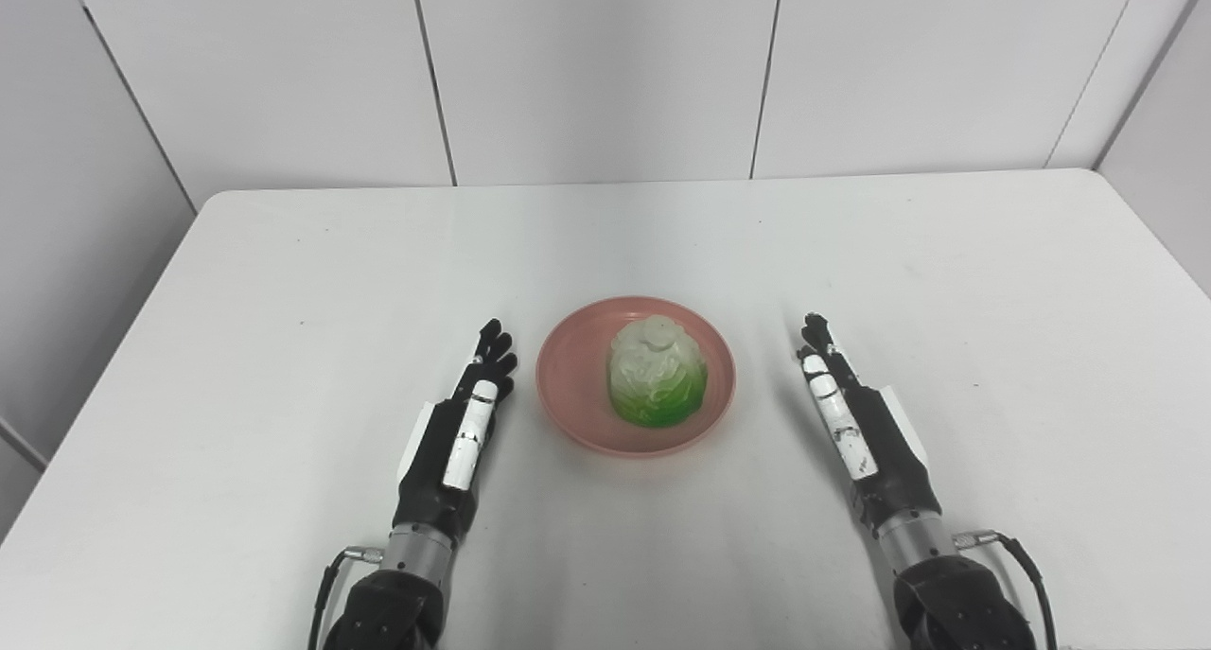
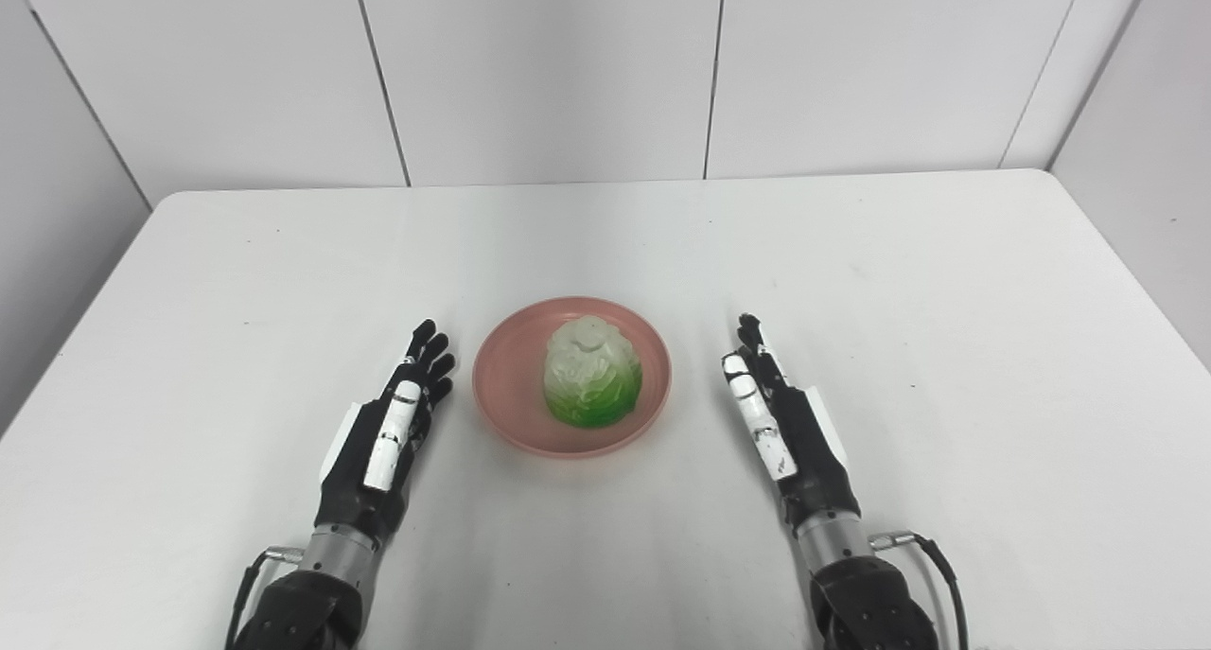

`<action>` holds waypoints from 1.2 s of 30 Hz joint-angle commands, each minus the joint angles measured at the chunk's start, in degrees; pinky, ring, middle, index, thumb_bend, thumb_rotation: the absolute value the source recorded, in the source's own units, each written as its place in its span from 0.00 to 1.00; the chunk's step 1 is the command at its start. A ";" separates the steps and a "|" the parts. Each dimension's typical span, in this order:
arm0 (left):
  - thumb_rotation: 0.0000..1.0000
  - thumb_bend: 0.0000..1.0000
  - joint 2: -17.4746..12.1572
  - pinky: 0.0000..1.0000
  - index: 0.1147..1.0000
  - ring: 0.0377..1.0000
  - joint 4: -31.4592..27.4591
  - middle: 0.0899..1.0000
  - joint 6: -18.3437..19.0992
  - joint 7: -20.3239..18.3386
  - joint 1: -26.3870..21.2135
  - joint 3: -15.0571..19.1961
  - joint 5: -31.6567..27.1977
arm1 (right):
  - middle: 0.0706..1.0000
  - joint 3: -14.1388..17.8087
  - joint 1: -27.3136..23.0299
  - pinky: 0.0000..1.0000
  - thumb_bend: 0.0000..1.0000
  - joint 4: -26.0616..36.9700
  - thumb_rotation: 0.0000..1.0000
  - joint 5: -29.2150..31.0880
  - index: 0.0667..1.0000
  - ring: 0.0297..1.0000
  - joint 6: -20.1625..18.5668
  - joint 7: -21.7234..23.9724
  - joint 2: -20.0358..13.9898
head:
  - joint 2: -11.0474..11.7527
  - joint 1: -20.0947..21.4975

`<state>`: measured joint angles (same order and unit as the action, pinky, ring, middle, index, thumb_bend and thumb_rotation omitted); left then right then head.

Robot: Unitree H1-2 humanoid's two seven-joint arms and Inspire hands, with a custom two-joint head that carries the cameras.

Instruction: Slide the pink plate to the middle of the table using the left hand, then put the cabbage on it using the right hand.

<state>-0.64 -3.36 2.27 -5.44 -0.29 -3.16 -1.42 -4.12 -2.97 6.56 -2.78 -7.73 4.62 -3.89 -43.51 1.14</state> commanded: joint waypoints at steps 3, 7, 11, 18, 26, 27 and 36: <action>1.00 0.44 -0.68 0.98 0.99 0.98 0.74 0.99 0.25 0.39 -0.68 0.76 -0.05 | 0.99 -0.58 -1.20 1.00 0.22 0.61 1.00 0.50 0.98 0.98 -0.91 0.77 0.38 | -0.04 0.07; 1.00 0.44 -0.50 0.98 0.99 0.98 0.80 0.99 0.62 0.45 -0.78 0.89 -0.35 | 0.99 -0.66 -1.25 1.00 0.23 0.36 1.00 0.29 0.98 0.98 -0.67 0.79 0.22 | -0.03 0.03; 1.00 0.43 -0.49 0.98 0.99 0.98 0.73 0.99 0.68 0.45 -0.72 0.86 -0.29 | 0.99 -0.76 -1.23 1.00 0.22 0.38 1.00 0.23 0.98 0.98 -0.63 0.84 0.17 | 0.05 0.01; 1.00 0.44 -0.26 0.98 0.99 0.98 0.53 0.99 0.73 0.46 -0.70 0.73 -0.19 | 0.99 -0.61 -1.15 1.00 0.22 0.55 1.00 0.65 0.98 0.98 -1.06 0.99 0.07 | 0.23 -0.46; 1.00 0.44 -0.27 0.99 1.00 0.98 1.50 1.00 0.21 0.09 -0.88 0.59 -0.44 | 0.99 -0.57 -1.24 1.00 0.23 0.03 1.00 0.98 0.99 0.98 -0.52 1.52 -0.48 | 0.75 -1.67; 1.00 0.44 -0.24 0.99 1.00 0.98 1.40 1.00 0.31 0.10 -0.87 0.55 -0.38 | 0.99 -0.57 -1.22 1.00 0.22 0.09 1.00 0.90 0.99 0.98 -0.60 1.48 -0.49 | 0.75 -1.67; 1.00 0.44 -0.27 0.98 1.00 0.98 1.73 0.99 -0.15 0.33 -0.82 0.29 0.38 | 0.98 -0.41 -1.06 0.99 0.21 -0.10 1.00 0.89 0.98 0.97 0.12 1.52 -0.60 | 0.99 -2.26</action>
<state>-0.64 -2.90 1.58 -5.66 -0.47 -3.19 -1.39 -4.16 -3.10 6.43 -2.40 -7.68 5.42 -4.59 -42.54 -0.88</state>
